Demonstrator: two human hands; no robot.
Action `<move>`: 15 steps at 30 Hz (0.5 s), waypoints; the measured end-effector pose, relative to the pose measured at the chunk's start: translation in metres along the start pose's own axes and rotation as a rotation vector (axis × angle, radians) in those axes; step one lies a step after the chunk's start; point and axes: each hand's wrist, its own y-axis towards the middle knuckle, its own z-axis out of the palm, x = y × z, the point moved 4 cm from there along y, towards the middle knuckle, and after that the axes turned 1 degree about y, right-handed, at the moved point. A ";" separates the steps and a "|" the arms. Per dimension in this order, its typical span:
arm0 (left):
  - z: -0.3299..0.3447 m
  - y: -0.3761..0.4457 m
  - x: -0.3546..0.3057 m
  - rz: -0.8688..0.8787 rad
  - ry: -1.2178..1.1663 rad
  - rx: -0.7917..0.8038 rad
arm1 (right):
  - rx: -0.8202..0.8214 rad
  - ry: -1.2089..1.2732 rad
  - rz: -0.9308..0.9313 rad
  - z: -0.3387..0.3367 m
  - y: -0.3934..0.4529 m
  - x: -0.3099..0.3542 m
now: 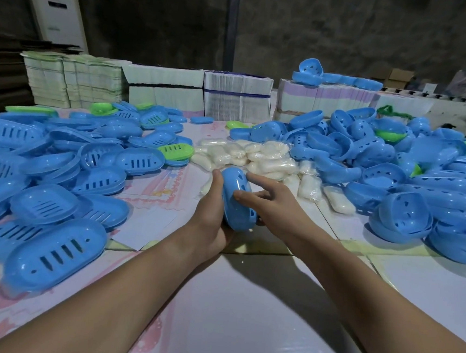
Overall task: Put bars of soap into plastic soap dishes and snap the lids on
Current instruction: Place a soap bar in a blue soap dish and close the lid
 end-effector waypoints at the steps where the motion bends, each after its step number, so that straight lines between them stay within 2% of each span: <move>1: -0.001 0.001 0.000 -0.001 -0.020 0.008 | -0.006 0.013 -0.009 0.001 -0.001 0.001; 8: 0.001 0.002 -0.001 0.007 -0.047 0.056 | 0.047 0.031 0.006 -0.005 -0.001 0.004; 12: 0.002 0.000 -0.001 0.026 -0.040 0.069 | -0.020 -0.064 -0.031 -0.001 -0.003 0.003; 15: 0.003 -0.001 -0.004 0.043 -0.043 0.073 | -0.006 -0.006 -0.031 0.001 -0.003 0.004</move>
